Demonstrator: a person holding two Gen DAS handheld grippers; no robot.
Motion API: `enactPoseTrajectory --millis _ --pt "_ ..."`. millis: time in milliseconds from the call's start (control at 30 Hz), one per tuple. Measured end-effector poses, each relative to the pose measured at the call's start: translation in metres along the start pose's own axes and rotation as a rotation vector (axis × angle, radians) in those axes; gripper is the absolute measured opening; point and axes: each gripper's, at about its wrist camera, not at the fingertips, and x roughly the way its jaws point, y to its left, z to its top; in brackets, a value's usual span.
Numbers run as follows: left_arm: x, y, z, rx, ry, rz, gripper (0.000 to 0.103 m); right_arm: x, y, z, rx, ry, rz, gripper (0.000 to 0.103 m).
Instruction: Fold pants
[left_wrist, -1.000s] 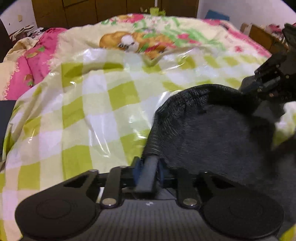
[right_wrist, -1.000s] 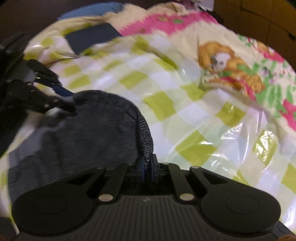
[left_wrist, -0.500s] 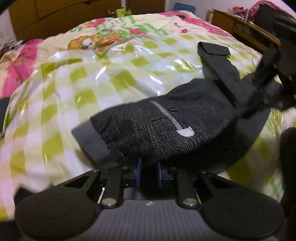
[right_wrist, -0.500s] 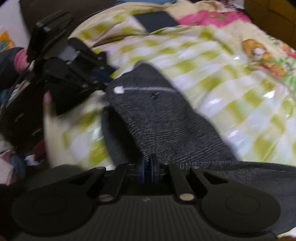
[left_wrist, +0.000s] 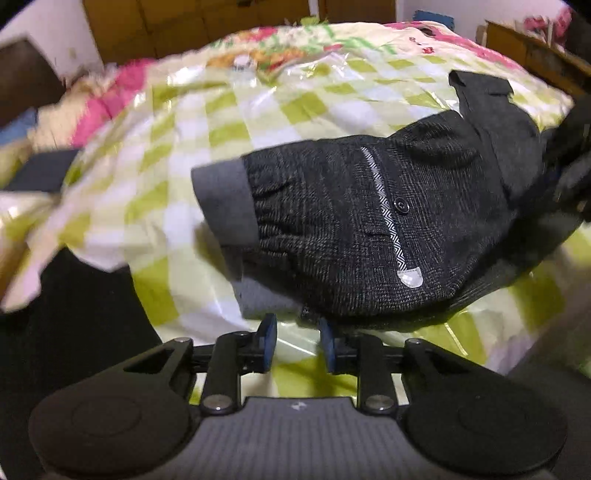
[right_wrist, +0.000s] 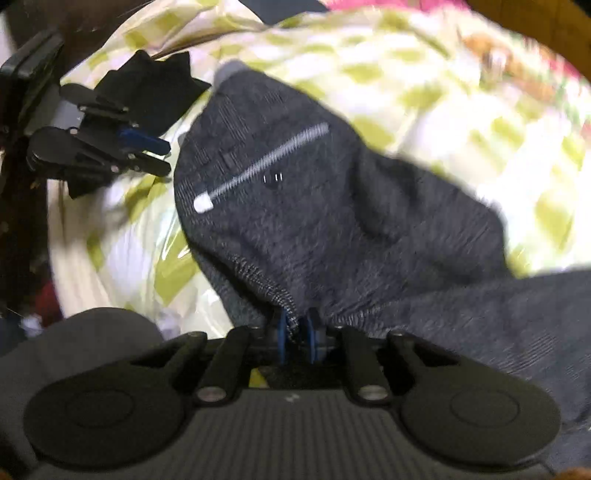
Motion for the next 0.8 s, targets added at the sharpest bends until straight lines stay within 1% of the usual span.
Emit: enactPoseTrajectory --millis 33,67,133,167,200,233,267,300,367,400,467,500,567,600,633,667,700,733,767,800 --pt "-0.002 -0.003 0.0 0.013 -0.02 0.004 0.042 -0.006 0.009 0.003 -0.051 -0.026 -0.04 0.015" --pt "-0.004 -0.004 0.001 0.006 -0.042 -0.003 0.045 -0.013 0.018 0.006 -0.085 -0.059 -0.052 0.016" --pt "-0.007 0.002 0.004 -0.025 -0.076 0.005 0.054 -0.024 0.029 0.013 -0.104 -0.1 -0.024 0.019" --pt "-0.007 0.008 0.004 -0.054 -0.083 0.027 0.06 -0.027 0.033 0.018 -0.117 -0.113 -0.021 0.024" --pt "-0.007 0.016 0.004 -0.093 -0.079 0.057 0.06 -0.029 0.037 0.022 -0.139 -0.125 -0.016 0.03" --pt "-0.007 0.024 0.001 -0.129 -0.071 0.07 0.06 -0.028 0.043 0.027 -0.166 -0.143 -0.012 0.032" --pt "-0.008 0.031 -0.003 -0.16 -0.065 0.073 0.06 -0.02 0.05 0.032 -0.186 -0.163 -0.018 0.041" --pt "-0.009 0.036 -0.007 -0.178 -0.061 0.08 0.06 -0.008 0.059 0.038 -0.197 -0.181 -0.028 0.048" --pt "-0.012 0.04 -0.014 -0.179 -0.057 0.089 0.061 0.016 0.07 0.053 -0.206 -0.206 -0.007 0.048" --pt "-0.013 0.04 -0.017 -0.178 -0.06 0.092 0.061 0.029 0.073 0.061 -0.186 -0.215 0.002 0.048" --pt "-0.017 0.04 -0.02 -0.178 -0.068 0.087 0.063 0.052 0.073 0.08 -0.099 -0.239 0.032 0.048" --pt "-0.019 0.041 -0.021 -0.181 -0.07 0.086 0.064 0.064 0.072 0.088 -0.059 -0.251 0.023 0.047" --pt "-0.021 0.04 -0.025 -0.187 -0.075 0.088 0.066 0.091 0.074 0.099 -0.018 -0.23 -0.032 0.049" --pt "-0.021 0.041 -0.026 -0.191 -0.075 0.085 0.067 0.104 0.073 0.101 -0.006 -0.214 -0.044 0.047" --pt "-0.02 0.041 -0.027 -0.195 -0.072 0.085 0.067 0.112 0.07 0.099 0.005 -0.196 -0.051 0.044" --pt "-0.02 0.041 -0.029 -0.201 -0.07 0.083 0.067 0.116 0.064 0.096 0.029 -0.182 -0.037 0.028" --pt "-0.021 0.042 -0.032 -0.206 -0.071 0.077 0.067 0.115 0.057 0.094 0.067 -0.167 -0.013 0.007" --pt "-0.022 0.043 -0.034 -0.212 -0.074 0.072 0.068 0.109 0.042 0.092 0.146 -0.153 0.04 0.002" --pt "-0.023 0.045 -0.035 -0.224 -0.079 0.069 0.068 0.103 0.025 0.09 0.255 -0.152 0.14 0.001" --pt "-0.025 0.047 -0.037 -0.239 -0.086 0.065 0.068 0.096 0.006 0.086 0.371 -0.166 0.268 0.001"
